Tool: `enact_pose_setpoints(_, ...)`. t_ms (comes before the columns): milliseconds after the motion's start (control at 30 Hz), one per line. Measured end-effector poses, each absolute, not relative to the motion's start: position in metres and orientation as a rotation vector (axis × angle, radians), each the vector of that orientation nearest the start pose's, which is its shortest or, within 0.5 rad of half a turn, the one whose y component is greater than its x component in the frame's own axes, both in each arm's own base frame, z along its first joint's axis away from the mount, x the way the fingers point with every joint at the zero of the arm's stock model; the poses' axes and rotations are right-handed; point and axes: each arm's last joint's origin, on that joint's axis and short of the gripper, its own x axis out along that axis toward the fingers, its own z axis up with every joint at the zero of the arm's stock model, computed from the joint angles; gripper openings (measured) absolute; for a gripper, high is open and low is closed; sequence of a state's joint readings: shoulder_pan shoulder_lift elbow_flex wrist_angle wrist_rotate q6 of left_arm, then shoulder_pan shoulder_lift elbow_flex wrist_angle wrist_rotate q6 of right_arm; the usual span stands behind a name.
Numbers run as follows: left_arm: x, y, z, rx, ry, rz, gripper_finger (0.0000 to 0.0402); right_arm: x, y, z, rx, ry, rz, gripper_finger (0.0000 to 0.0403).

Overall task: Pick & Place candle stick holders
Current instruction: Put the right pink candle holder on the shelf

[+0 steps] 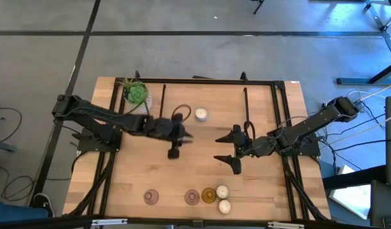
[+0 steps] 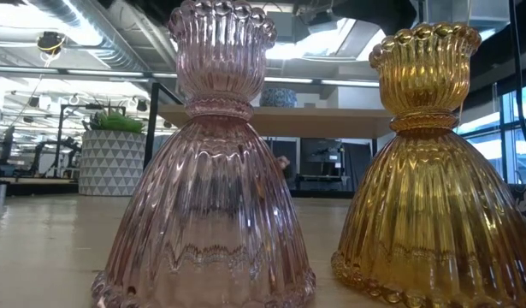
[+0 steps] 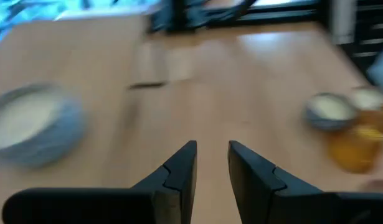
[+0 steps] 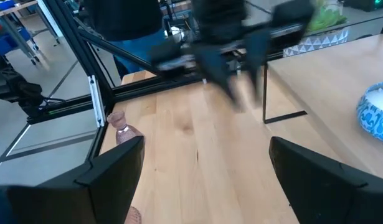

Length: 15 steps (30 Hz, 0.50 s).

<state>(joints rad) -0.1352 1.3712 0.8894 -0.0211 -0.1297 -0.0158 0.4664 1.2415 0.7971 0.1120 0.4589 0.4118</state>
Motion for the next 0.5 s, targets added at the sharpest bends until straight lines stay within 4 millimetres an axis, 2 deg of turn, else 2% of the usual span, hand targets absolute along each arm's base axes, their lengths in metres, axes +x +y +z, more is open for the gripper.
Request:
enact_pose_setpoints(133, 0.292, -0.074, 0.263, 0.093, 0.407, -0.181, 0.0086, 0.247, 0.111, 0.273, 0.269, 0.289, -0.029, 0.0346)
enact_pose_setpoints(300, 0.286, -0.111, 0.282, 0.102, 0.312, -0.395, 0.0086, 0.248, 0.111, 0.275, 0.270, 0.262, -0.018, 0.0346)
enact_pose_setpoints(500, 0.268, -0.147, 0.279, 0.123, 0.337, -0.522, 0.0086, 0.249, 0.113, 0.279, 0.288, 0.239, 0.025, 0.0346)
